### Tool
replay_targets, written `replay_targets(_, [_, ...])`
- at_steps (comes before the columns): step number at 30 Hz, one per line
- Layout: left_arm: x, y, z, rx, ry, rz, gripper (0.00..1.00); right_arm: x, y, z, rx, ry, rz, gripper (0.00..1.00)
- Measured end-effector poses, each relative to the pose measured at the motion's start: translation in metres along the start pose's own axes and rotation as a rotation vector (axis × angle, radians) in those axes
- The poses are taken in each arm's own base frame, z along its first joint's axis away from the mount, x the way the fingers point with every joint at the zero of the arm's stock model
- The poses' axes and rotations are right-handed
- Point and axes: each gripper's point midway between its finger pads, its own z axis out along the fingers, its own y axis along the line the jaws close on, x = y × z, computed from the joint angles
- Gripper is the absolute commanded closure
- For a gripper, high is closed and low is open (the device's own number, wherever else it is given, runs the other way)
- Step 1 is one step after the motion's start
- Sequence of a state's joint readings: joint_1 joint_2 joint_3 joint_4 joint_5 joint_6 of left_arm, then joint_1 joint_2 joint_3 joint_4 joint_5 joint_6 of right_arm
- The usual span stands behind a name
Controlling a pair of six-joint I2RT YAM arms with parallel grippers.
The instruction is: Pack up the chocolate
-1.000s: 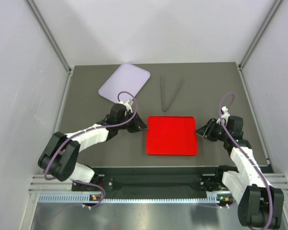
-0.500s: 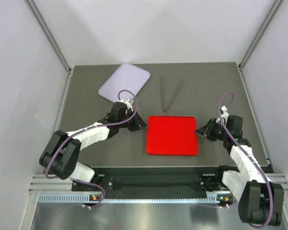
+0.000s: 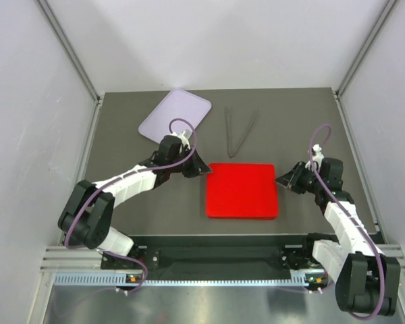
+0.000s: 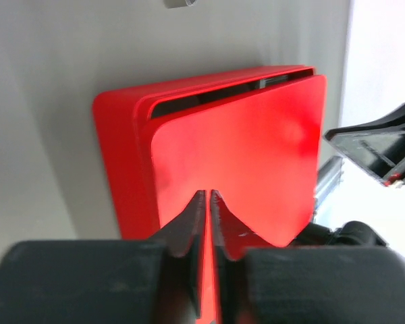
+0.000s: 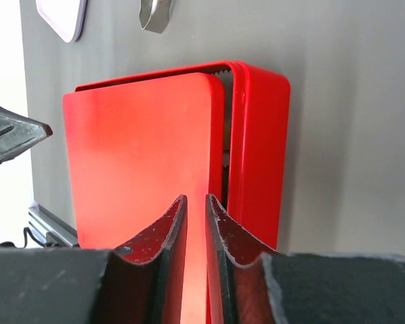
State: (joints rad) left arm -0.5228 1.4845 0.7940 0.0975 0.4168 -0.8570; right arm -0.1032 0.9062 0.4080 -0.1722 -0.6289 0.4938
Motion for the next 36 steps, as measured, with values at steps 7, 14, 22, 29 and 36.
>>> replay_targets(7, [-0.001, 0.017, -0.011, -0.124, -0.002, 0.066, 0.65, 0.002, -0.006, 0.001, 0.033, 0.012, 0.008, 0.74])
replay_targets(14, [0.011, 0.011, -0.024, -0.139, 0.020, 0.149, 0.69, -0.003, -0.008, -0.002, 0.064, 0.006, -0.005, 0.71])
replay_targets(22, [0.030, 0.017, -0.016, -0.146, 0.082, 0.150, 0.70, 0.000, -0.009, -0.002, 0.069, 0.018, -0.006, 0.70])
replay_targets(29, [0.042, 0.028, -0.006, -0.157, 0.131, 0.110, 0.74, 0.002, -0.009, -0.002, 0.068, 0.026, -0.013, 0.72])
replay_targets(36, [0.041, 0.024, -0.002, -0.140, 0.124, 0.095, 0.78, 0.005, -0.007, -0.001, 0.062, 0.034, -0.015, 0.73])
